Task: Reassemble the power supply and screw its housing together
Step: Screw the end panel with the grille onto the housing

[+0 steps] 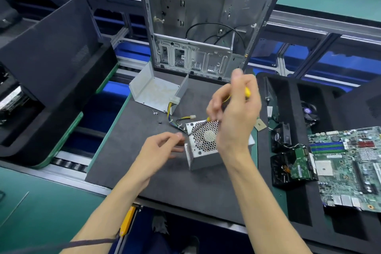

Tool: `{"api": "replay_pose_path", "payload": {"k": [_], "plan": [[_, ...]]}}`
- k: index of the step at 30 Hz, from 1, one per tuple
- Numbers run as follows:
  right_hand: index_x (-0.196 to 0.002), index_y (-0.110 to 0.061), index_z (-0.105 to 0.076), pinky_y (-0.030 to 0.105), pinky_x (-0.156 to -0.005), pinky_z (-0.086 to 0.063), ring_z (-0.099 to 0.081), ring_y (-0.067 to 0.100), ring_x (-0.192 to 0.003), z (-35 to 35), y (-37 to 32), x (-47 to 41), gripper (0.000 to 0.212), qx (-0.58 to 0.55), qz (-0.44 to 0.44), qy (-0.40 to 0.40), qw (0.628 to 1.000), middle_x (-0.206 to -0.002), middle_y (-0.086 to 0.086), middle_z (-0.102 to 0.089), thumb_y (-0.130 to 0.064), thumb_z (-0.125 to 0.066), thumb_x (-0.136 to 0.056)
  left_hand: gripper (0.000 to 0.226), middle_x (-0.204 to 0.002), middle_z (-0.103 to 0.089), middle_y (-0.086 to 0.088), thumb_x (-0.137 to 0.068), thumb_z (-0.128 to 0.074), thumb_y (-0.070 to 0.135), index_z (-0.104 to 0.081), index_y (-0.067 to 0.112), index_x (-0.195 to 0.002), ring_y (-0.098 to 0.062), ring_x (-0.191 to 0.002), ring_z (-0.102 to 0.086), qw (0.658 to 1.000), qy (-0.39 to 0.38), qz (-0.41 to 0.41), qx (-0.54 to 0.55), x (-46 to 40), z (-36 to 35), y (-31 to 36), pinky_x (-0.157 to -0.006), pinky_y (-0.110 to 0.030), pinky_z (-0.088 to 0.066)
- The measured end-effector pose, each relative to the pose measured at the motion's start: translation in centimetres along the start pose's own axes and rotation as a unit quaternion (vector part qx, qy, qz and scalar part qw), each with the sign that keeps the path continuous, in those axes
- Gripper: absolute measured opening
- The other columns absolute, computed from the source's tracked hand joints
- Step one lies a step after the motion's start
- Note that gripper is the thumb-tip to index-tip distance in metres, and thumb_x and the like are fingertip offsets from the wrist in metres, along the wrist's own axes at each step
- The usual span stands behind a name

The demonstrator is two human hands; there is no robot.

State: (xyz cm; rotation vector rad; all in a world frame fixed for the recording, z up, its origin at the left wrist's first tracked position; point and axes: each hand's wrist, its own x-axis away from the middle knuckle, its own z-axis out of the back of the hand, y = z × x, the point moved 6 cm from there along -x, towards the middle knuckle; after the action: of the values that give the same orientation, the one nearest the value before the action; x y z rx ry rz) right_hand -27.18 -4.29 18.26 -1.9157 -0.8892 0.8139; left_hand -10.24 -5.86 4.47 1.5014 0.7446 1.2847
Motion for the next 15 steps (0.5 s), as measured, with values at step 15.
{"api": "replay_pose_path", "payload": {"k": [15], "plan": [[-0.063,-0.018,-0.044,0.021,-0.033,-0.018,-0.016,0.008,-0.038,-1.3,8.3,-6.7,0.039,-0.381,-0.255,0.144,0.877,-0.05,-0.007,-0.02,-0.025,-0.047,-0.101,0.014,-0.073,-0.065,0.009,-0.089,-0.066,0.012,-0.066,0.025,-0.094,-0.01,-0.064,-0.059,0.947,0.107,-0.023,-0.302,-10.1,6.3,-2.9,-0.068,-0.027,-0.05]]}}
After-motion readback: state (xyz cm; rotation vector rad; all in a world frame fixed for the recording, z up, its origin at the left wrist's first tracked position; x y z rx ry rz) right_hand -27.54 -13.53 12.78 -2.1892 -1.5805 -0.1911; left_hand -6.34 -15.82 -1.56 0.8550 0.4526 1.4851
